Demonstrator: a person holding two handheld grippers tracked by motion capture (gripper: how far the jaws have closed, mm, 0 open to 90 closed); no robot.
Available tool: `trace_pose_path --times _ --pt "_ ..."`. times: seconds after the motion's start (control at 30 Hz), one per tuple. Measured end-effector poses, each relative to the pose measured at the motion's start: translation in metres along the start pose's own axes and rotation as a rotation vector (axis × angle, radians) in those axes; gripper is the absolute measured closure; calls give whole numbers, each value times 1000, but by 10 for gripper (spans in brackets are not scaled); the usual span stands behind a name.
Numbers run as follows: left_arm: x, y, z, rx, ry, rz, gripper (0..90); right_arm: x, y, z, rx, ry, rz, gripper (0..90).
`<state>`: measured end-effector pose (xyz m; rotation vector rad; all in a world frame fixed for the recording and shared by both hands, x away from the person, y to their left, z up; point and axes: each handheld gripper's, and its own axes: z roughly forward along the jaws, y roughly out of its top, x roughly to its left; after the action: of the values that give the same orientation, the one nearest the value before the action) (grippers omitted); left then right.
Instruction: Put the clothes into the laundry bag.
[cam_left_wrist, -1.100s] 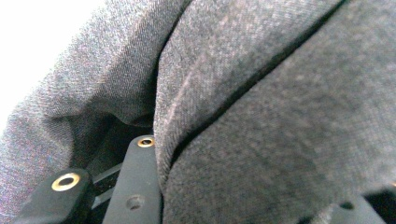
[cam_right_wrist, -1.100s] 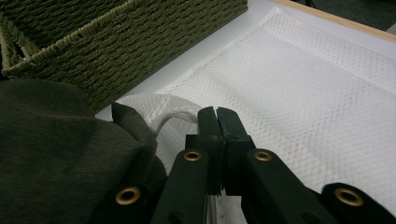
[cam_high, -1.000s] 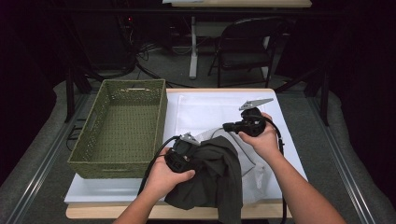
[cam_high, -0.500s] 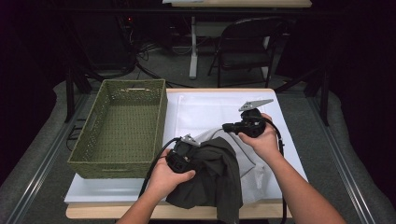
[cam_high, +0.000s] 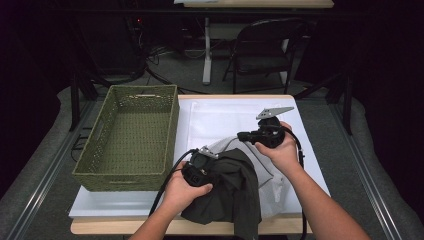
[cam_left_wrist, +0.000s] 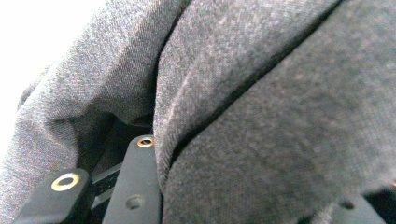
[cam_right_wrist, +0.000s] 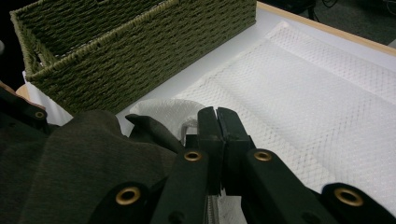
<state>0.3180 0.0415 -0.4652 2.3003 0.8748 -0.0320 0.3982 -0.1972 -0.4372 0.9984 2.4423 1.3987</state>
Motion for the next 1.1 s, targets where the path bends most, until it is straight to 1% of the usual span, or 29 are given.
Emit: trace_pose_path --times 0.17,0.2,0.23,0.33,0.4,0.43,0.5,0.57,0.63,0.77,0.8,0.83,0.87,1.0,1.03,1.1 --pt "2 1 5 13 10 2 647 3 0 -2 -6 10 -3 892" --pt "3 0 6 11 9 -2 647 4 0 -2 -9 11 -8 892" --pt "2 0 6 10 12 2 647 5 0 -2 -11 12 -10 892" --pt "-2 1 5 3 13 9 648 7 1 -2 -7 8 -21 892" --pt "-5 2 2 4 11 23 649 7 0 -1 -13 10 -16 893" --pt "-6 2 2 -3 11 18 649 6 1 0 -12 12 -15 893" --pt "-9 4 0 -11 -1 23 649 6 1 0 -12 18 -12 892" --pt "-11 5 -1 -13 -2 25 649 7 1 1 -12 19 -10 892" --pt "-15 8 -2 -17 -4 42 649 8 1 1 -11 23 -10 892" --pt "-18 11 -1 -23 -16 42 649 9 2 1 -16 32 -9 892" --pt "-19 11 0 -22 -12 40 649 9 2 1 -17 35 -7 893" --pt "-18 12 0 -15 -13 44 649 10 2 1 -17 38 -7 892" --pt "-18 12 1 -13 -14 38 649 10 2 1 -17 40 -10 892" --pt "-13 13 5 7 7 35 649 12 2 -1 -29 45 -12 893" --pt "-11 12 6 5 11 19 649 12 2 -2 -33 47 -16 892" --pt "-9 11 6 5 17 12 649 13 2 -4 -31 48 -18 893"
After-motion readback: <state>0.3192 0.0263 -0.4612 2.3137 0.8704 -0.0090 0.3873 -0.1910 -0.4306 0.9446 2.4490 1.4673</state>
